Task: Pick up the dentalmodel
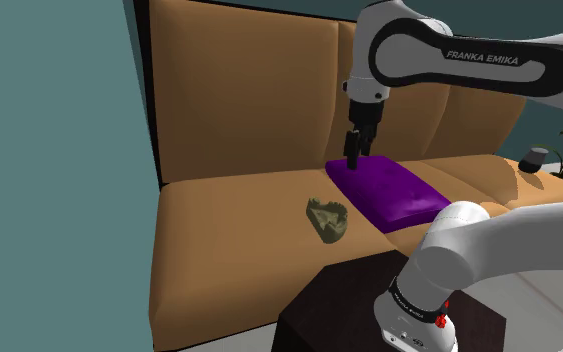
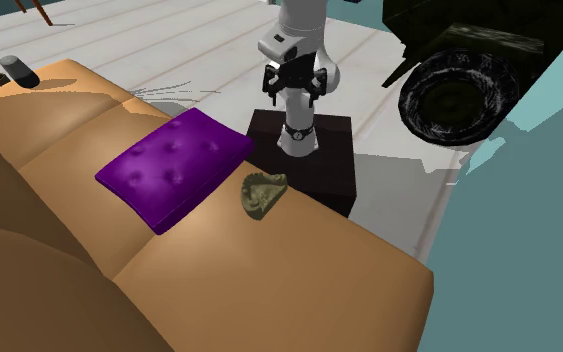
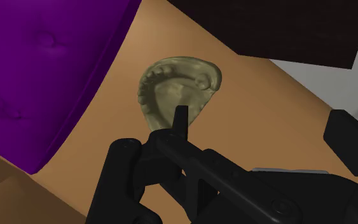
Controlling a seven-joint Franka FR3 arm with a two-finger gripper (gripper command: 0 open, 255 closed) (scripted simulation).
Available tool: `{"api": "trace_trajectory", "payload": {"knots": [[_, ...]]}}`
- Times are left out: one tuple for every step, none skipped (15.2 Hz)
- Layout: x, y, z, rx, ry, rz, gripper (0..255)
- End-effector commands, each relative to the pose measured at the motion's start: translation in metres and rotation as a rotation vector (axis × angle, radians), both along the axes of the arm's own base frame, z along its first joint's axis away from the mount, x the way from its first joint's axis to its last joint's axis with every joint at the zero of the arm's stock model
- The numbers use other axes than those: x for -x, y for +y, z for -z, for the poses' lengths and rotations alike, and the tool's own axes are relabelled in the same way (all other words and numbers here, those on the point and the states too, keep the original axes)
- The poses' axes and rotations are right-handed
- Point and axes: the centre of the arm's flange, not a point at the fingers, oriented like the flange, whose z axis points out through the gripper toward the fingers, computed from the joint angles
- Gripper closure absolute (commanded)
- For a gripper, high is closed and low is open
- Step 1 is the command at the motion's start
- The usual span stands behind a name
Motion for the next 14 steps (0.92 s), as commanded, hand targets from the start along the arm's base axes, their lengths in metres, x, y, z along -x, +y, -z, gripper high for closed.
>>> {"api": "trace_trajectory", "payload": {"knots": [[0.0, 0.0, 0.0, 0.0, 0.0, 0.0, 0], [-0.004, -0.002, 0.011, 0.005, -0.01, 0.011, 0], [-0.009, -0.004, 0.023, 0.009, -0.019, 0.022, 0], [-0.013, -0.006, 0.034, 0.014, -0.029, 0.034, 0], [-0.018, -0.009, 0.046, 0.018, -0.038, 0.045, 0], [-0.023, -0.011, 0.057, 0.023, -0.048, 0.056, 0], [-0.027, -0.014, 0.068, 0.028, -0.057, 0.067, 0], [-0.032, -0.017, 0.079, 0.032, -0.067, 0.079, 0], [-0.037, -0.019, 0.09, 0.037, -0.076, 0.09, 0], [-0.042, -0.022, 0.101, 0.041, -0.086, 0.101, 0], [-0.047, -0.025, 0.112, 0.046, -0.096, 0.112, 0], [-0.052, -0.028, 0.123, 0.051, -0.105, 0.123, 0], [-0.058, -0.032, 0.134, 0.055, -0.115, 0.135, 0], [-0.063, -0.035, 0.145, 0.06, -0.124, 0.146, 0]]}}
